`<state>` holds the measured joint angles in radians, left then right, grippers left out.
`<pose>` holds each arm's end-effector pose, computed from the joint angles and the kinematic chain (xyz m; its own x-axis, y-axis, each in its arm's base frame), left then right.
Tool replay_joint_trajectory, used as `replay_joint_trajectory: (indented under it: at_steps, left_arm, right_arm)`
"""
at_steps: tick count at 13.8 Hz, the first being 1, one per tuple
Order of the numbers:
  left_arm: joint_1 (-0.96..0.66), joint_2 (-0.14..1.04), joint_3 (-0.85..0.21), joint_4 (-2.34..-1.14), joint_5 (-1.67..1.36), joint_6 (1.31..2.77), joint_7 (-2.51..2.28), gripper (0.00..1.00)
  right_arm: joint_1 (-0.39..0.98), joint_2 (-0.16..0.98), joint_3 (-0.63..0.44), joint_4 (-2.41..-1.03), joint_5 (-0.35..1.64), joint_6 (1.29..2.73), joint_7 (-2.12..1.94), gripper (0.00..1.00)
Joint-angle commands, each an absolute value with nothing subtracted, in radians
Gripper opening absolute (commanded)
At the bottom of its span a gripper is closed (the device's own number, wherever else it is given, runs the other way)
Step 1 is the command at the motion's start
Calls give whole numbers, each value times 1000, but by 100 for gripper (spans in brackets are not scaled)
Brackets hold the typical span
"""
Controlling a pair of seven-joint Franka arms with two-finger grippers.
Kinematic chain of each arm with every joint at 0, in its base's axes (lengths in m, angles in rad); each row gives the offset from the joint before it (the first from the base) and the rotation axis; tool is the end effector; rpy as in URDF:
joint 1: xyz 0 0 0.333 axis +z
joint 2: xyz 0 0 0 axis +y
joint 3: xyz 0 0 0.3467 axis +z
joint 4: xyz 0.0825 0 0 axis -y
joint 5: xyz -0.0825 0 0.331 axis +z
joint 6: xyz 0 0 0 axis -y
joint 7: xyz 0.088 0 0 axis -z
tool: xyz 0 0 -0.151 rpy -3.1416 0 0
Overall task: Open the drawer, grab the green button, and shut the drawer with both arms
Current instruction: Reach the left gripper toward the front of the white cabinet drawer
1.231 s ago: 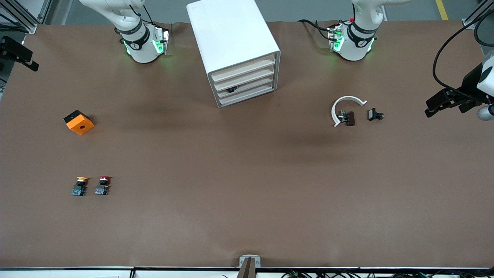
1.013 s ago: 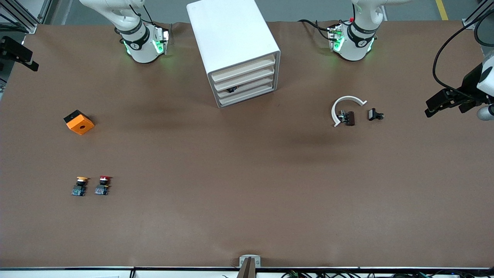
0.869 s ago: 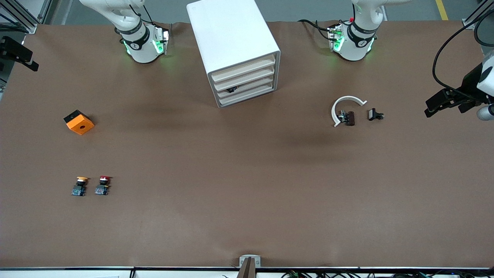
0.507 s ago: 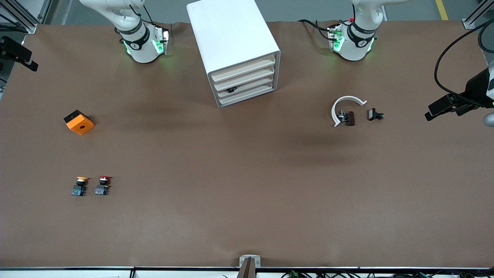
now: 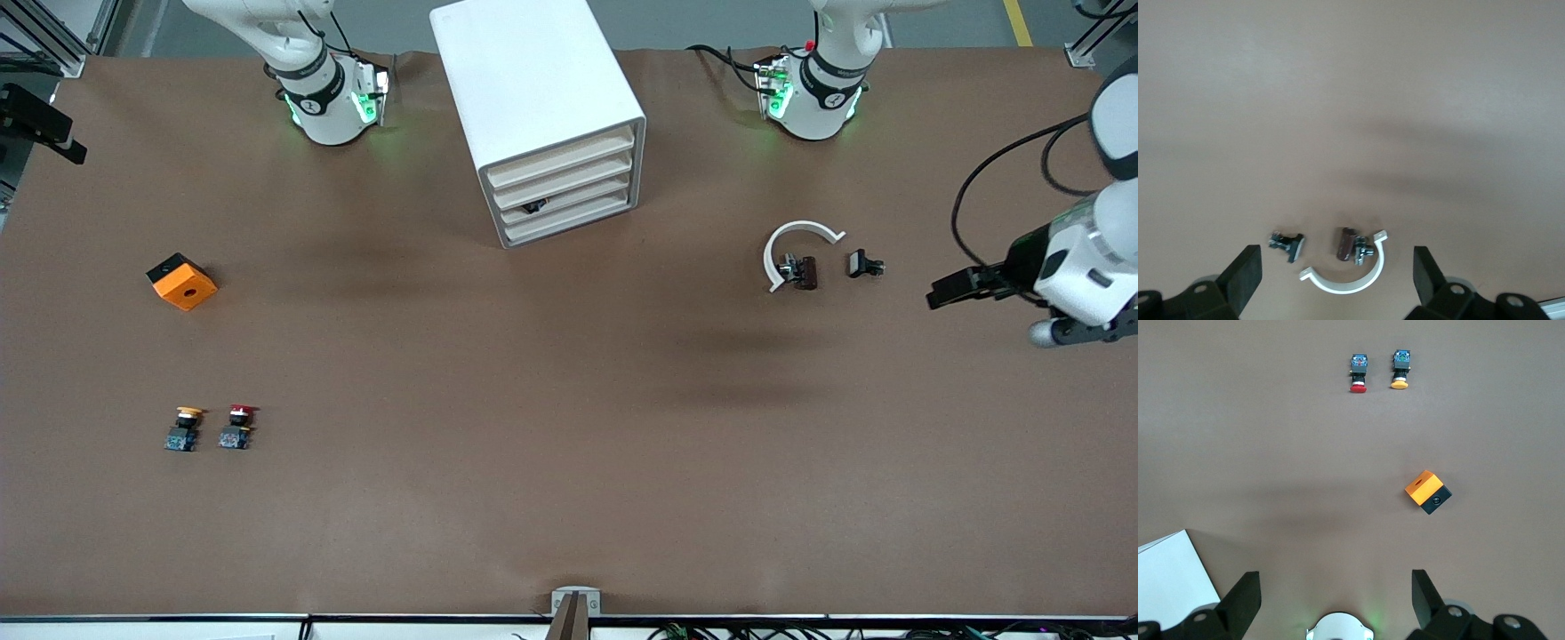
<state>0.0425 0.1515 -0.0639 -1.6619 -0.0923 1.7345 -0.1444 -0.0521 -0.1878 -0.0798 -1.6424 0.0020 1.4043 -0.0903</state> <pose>0.5506 -0.0221 0.5072 0.9862 0.1369 -0.0928 0.1450 -0.9856 0.0866 0.4119 -0.0585 0.6538 0.9980 -0.0390 -0.0491 -0.0400 -0.9990 -0.0214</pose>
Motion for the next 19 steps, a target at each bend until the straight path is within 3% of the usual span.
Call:
replay_joint_trajectory:
  at_steps: [1,11,19]
  left_arm:
    - [15,198,-64,-1648,-141,1759,-167,100]
    - [-115,345,-64,-1625,-219,1875,-575,100]
    - [-183,483,-64,-1499,-369,1875,-997,100]
  right_arm:
    - [-52,-209,-84,-1658,14,1404,-100,100]
    - [-58,-209,-84,-1658,14,1402,-101,100]
    - [-57,-209,-84,-1658,14,1402,-101,100]
